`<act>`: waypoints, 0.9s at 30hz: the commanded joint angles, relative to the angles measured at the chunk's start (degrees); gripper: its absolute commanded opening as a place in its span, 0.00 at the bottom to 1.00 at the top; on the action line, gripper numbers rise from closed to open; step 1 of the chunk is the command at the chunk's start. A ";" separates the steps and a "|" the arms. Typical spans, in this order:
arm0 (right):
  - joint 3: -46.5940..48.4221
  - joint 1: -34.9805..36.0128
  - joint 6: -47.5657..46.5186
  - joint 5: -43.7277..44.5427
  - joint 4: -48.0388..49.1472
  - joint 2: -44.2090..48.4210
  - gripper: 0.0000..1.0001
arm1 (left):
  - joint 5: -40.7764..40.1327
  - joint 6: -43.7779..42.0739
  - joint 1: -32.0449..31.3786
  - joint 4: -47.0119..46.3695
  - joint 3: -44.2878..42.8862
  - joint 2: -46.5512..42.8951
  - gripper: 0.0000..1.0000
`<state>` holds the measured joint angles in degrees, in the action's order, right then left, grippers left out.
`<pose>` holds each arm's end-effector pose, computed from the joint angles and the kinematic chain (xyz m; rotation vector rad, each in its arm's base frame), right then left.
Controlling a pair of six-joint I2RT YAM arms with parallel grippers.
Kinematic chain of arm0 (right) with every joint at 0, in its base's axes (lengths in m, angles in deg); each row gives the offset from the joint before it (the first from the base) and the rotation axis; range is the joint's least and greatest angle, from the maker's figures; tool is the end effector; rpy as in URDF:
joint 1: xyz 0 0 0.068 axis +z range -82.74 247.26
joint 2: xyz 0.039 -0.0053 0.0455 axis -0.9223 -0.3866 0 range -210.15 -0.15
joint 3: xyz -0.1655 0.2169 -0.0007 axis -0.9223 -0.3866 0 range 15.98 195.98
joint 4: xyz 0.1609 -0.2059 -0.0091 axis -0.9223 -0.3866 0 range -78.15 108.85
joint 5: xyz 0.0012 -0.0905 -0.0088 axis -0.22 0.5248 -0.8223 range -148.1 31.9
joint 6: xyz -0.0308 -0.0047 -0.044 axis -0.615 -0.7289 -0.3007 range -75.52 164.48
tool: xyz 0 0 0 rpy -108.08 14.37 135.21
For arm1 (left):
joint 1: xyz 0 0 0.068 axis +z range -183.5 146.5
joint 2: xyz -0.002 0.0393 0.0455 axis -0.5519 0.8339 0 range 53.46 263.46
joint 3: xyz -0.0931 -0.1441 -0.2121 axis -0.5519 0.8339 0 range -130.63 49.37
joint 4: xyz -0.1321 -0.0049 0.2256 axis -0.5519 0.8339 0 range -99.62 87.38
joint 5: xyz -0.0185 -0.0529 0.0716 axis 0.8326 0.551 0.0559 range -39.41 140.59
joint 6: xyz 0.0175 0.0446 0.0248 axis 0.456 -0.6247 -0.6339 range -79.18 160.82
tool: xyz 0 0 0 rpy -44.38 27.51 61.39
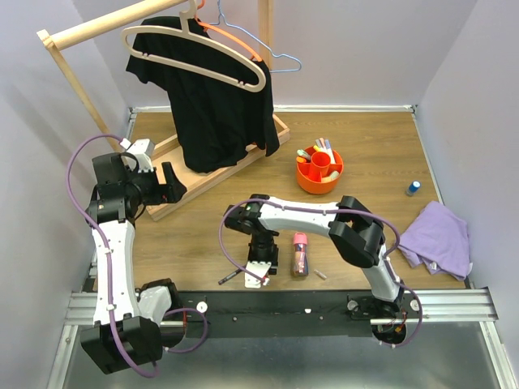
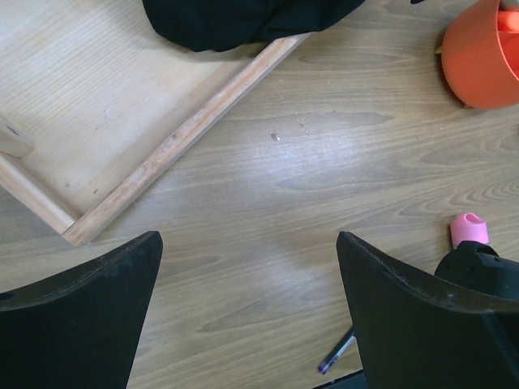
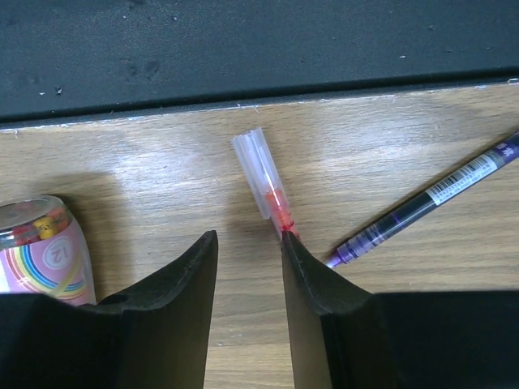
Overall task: Sort the stationery into containers
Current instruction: Pick up the pen from the center of the board.
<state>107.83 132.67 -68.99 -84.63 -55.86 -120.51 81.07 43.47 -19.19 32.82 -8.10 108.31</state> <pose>0.1408 0.3460 0.1740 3.0182 -0.1119 -0.7925 0.1890 0.0296 0.3334 -0.0465 2.1962 -0.4872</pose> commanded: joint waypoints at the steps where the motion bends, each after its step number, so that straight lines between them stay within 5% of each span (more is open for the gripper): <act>1: 2.54 0.77 -15.37 -1.69 -1.48 -2.25 0.46 | 1.51 0.60 0.55 -0.78 0.70 -0.89 0.98; 19: 7.90 1.48 -13.98 1.12 -4.74 -9.81 0.38 | 1.51 0.25 0.99 0.45 1.49 -1.94 0.98; 27: 5.36 1.57 -7.92 1.30 -2.89 -9.55 0.06 | 1.60 0.42 1.25 0.28 1.66 -1.50 0.97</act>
<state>115.42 133.65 -69.49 -84.91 -58.16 -127.74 81.24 43.67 -18.49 33.06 -7.03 107.24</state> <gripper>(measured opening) 0.141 0.976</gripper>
